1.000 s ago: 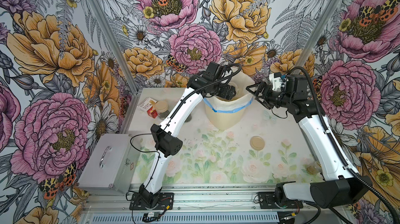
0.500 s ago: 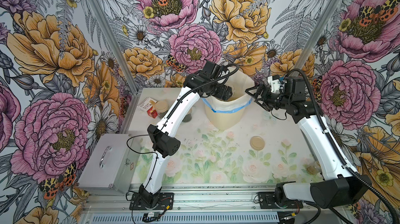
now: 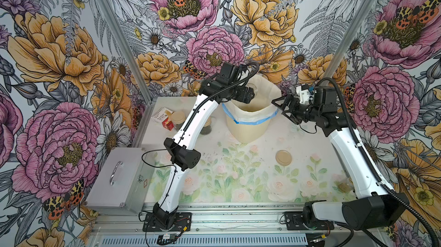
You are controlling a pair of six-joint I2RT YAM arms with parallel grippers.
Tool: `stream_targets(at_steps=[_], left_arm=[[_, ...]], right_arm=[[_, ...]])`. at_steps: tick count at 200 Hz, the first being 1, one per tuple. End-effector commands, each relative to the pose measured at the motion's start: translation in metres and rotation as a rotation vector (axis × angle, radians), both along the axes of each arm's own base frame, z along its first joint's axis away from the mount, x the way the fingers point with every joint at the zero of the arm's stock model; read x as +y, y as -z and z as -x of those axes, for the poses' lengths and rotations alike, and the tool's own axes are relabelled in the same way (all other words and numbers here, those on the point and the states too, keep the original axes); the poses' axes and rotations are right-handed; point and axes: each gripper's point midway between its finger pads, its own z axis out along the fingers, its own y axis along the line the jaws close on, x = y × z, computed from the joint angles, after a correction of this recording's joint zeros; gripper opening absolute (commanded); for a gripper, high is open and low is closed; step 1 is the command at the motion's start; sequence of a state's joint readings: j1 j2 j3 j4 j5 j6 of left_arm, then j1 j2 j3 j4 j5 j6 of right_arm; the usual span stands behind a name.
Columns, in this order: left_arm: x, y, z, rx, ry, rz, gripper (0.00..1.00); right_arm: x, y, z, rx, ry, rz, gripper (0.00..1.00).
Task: Empty moldy tea leaves from jars
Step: Pour the moldy tea leaves from the jar into the trash bin.
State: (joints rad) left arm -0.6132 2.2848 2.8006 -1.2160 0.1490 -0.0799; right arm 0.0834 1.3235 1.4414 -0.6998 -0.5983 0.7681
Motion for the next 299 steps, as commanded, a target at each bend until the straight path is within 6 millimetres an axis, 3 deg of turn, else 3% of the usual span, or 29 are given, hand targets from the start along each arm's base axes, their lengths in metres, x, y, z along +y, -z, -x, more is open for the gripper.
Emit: stream_targets(at_steps=[1,18,31,68,80,115,125,136,156,165,222,270,299], left_arm=[[-0.007,-0.032,-0.006,-0.096,0.001,0.070,0.39],[0.005,-0.059,-0.012,-0.164,-0.039,0.107,0.39],[0.007,-0.067,-0.014,-0.175,-0.048,0.135,0.39],[-0.026,-0.016,-0.003,-0.058,0.043,0.095,0.38],[-0.027,-0.013,-0.003,-0.054,0.048,0.087,0.38],[-0.001,-0.072,-0.011,-0.215,-0.030,0.124,0.38],[0.000,-0.077,-0.013,-0.216,-0.040,0.148,0.38],[-0.009,-0.064,-0.012,-0.178,-0.020,0.152,0.38],[-0.029,-0.017,-0.002,-0.065,0.038,0.102,0.38],[-0.029,-0.010,0.001,-0.047,0.044,0.088,0.38],[0.000,-0.073,-0.002,-0.136,0.002,0.197,0.38],[0.029,-0.093,0.014,-0.109,-0.009,0.233,0.38],[0.047,-0.102,0.018,-0.080,-0.013,0.276,0.38]], right_arm=[[-0.001,-0.008,0.003,-0.034,-0.006,0.000,1.00],[-0.001,-0.002,0.003,-0.023,-0.007,0.003,1.00],[0.000,0.002,0.002,-0.009,-0.010,0.000,1.00],[-0.001,0.000,0.000,-0.010,0.002,0.002,1.00],[-0.001,-0.001,-0.001,-0.010,0.005,0.000,1.00],[-0.001,-0.003,-0.002,-0.012,0.006,-0.003,1.00],[-0.002,-0.003,-0.002,-0.013,0.007,-0.002,1.00],[-0.002,-0.003,-0.002,-0.012,0.010,-0.002,1.00],[-0.002,-0.005,-0.005,-0.012,0.017,-0.007,1.00],[-0.002,-0.009,-0.006,-0.017,0.017,-0.010,1.00],[-0.002,-0.033,-0.012,-0.108,-0.005,0.023,1.00],[-0.010,-0.072,-0.024,-0.406,-0.055,0.310,1.00],[0.017,-0.076,-0.026,-0.642,-0.275,0.513,1.00]])
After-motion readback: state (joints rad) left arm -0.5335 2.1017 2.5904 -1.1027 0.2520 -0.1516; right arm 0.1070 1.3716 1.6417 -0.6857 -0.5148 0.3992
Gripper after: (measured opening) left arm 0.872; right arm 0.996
